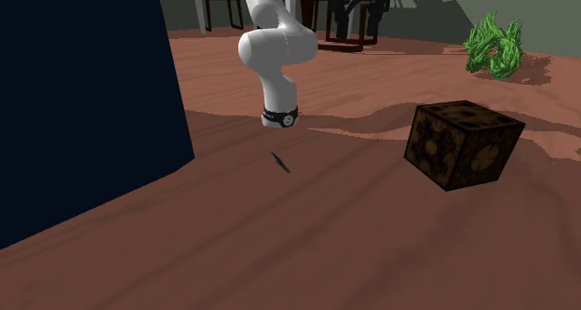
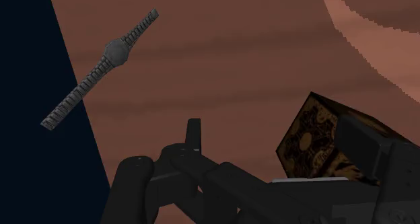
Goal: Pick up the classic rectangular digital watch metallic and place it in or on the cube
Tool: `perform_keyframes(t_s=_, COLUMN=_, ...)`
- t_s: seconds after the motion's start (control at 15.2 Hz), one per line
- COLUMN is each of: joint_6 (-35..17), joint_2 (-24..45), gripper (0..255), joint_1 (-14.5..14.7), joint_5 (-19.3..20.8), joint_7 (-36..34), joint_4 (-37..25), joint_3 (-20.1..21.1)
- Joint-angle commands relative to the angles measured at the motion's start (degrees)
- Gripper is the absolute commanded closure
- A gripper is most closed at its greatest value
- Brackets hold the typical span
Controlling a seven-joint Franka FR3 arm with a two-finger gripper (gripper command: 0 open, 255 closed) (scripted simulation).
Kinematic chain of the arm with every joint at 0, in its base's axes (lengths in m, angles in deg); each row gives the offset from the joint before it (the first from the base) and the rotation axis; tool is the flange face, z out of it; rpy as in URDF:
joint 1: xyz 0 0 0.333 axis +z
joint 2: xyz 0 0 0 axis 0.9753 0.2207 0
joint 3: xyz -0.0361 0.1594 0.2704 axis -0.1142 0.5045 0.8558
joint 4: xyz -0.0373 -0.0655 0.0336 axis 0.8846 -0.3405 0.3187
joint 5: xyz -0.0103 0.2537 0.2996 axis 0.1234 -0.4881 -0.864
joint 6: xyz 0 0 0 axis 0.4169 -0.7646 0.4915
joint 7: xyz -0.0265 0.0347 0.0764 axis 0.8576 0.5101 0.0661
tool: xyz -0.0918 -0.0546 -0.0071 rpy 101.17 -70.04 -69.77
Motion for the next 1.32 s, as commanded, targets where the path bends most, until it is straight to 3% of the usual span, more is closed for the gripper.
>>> perform_keyframes(t_s=0.0, joint_6=0.0, joint_2=0.0, gripper=0, joint_1=0.0, joint_5=0.0, joint_7=0.0, joint_4=0.0, joint_3=0.0)
perform_keyframes(t_s=0.66, joint_6=-17.3, joint_2=11.2, gripper=0, joint_1=-12.2, joint_5=12.2, joint_7=-28.9, joint_4=8.5, joint_3=12.4)
perform_keyframes(t_s=0.99, joint_6=-22.1, joint_2=19.6, gripper=0, joint_1=-20.3, joint_5=21.8, joint_7=-46.2, joint_4=9.1, joint_3=17.8)
perform_keyframes(t_s=1.25, joint_6=-22.9, joint_2=27.2, gripper=0, joint_1=-26.7, joint_5=30.9, joint_7=-61.1, joint_4=8.0, joint_3=21.1)
